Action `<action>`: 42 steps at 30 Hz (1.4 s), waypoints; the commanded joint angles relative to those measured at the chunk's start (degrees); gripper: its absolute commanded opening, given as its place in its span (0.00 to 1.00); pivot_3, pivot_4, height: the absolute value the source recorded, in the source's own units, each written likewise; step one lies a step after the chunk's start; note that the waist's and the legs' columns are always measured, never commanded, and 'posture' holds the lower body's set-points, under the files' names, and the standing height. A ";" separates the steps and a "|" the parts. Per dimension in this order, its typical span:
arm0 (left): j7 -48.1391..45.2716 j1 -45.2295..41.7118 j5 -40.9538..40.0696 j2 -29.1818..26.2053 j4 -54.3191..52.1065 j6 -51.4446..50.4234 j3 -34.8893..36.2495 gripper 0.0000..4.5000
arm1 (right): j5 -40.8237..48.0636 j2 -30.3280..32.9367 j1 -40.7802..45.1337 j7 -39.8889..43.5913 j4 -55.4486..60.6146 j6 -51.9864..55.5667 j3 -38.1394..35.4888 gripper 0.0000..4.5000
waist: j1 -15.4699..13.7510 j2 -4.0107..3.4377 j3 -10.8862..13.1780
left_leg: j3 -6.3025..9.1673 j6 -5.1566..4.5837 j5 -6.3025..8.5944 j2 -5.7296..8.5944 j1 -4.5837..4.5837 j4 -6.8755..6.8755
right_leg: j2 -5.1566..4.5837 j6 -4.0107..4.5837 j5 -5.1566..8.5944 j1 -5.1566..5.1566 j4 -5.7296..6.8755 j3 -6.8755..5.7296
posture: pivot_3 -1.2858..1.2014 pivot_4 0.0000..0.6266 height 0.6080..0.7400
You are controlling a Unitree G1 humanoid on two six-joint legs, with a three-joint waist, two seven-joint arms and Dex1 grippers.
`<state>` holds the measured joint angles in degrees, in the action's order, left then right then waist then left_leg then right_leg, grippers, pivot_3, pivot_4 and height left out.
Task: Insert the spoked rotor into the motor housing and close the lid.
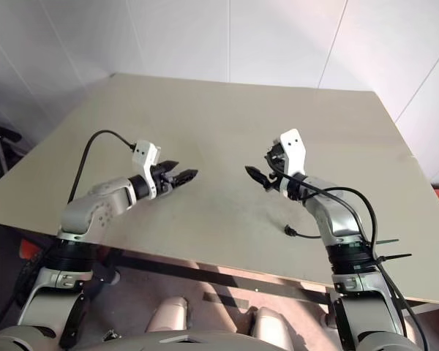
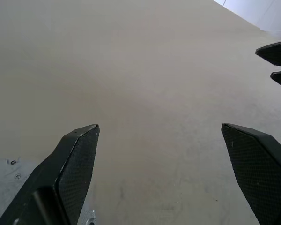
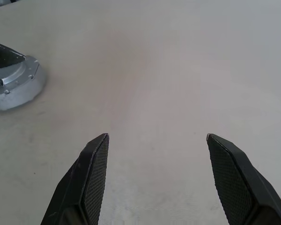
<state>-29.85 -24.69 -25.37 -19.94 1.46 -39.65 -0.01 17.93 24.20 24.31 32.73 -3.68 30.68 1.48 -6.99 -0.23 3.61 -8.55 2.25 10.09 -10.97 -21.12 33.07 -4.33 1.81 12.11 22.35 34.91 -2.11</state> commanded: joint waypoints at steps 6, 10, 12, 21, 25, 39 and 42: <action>-0.86 -0.22 0.73 -1.24 -2.10 1.19 1.29 0.99 | -2.44 -0.43 1.45 -2.86 -0.85 -4.17 -2.37 0.84 | 0.00 0.00 0.00 | 0.00 -0.01 0.00 0.00 0.00 0.00 | 0.01 0.01 0.00 0.00 0.01 0.00 | 0.52 0.00 1.00; 2.33 -0.17 4.82 -0.94 -1.17 6.11 1.26 0.99 | -1.54 -3.56 1.08 -6.69 -1.03 -6.64 -5.84 0.84 | 0.08 -0.01 0.00 | -0.01 -0.01 0.00 0.00 0.00 0.01 | 0.01 0.02 -0.01 0.02 0.02 0.00 | 0.52 0.00 1.00; 4.63 -0.94 7.24 0.15 0.34 10.70 1.56 0.99 | -2.91 -3.58 0.85 -6.87 -0.85 -8.54 -5.40 0.84 | 0.09 -0.01 0.00 | -0.01 -0.02 0.00 -0.01 0.00 0.01 | 0.01 0.02 -0.01 0.02 0.01 0.00 | 0.52 0.00 1.00; 10.04 0.24 16.88 1.14 3.66 24.30 0.25 0.99 | -8.56 -4.61 0.16 -13.25 -5.71 -16.03 -6.34 0.84 | 0.10 -0.01 0.00 | 0.00 -0.03 0.00 -0.01 -0.01 0.01 | 0.00 0.02 -0.01 0.02 -0.01 0.00 | 0.52 0.00 1.00; 14.09 0.25 23.32 1.41 5.16 31.65 -1.60 0.99 | -8.44 -5.74 0.51 -13.51 -6.87 -18.23 -6.59 0.84 | 0.20 -0.01 0.00 | 0.00 -0.03 0.00 -0.01 -0.03 0.01 | 0.00 0.02 -0.01 0.05 0.00 0.00 | 0.52 0.00 1.00; 14.70 -2.21 24.08 2.05 9.51 36.27 0.75 0.99 | -6.79 -6.12 1.14 -10.91 -6.62 -19.93 -8.12 0.84 | 0.27 -0.01 0.00 | -0.01 -0.05 0.01 -0.03 -0.02 0.02 | 0.00 0.02 -0.02 0.06 0.04 0.02 | 0.52 0.00 1.00; 14.83 -2.00 23.99 1.78 9.99 36.09 1.35 0.99 | -6.79 -6.15 1.12 -10.55 -6.54 -19.79 -8.11 0.84 | 0.27 0.00 0.00 | -0.02 -0.06 0.01 -0.03 -0.02 0.02 | 0.00 0.02 -0.02 0.06 0.05 0.02 | 0.52 0.00 1.00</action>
<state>-15.10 -25.50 -0.98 -17.76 11.79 -4.12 -0.09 10.23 17.97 24.44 21.78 -12.79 11.98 -6.07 -6.73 -0.24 3.60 -8.57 2.19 10.09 -11.00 -21.13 33.09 -4.33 1.83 12.09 22.41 34.97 -2.08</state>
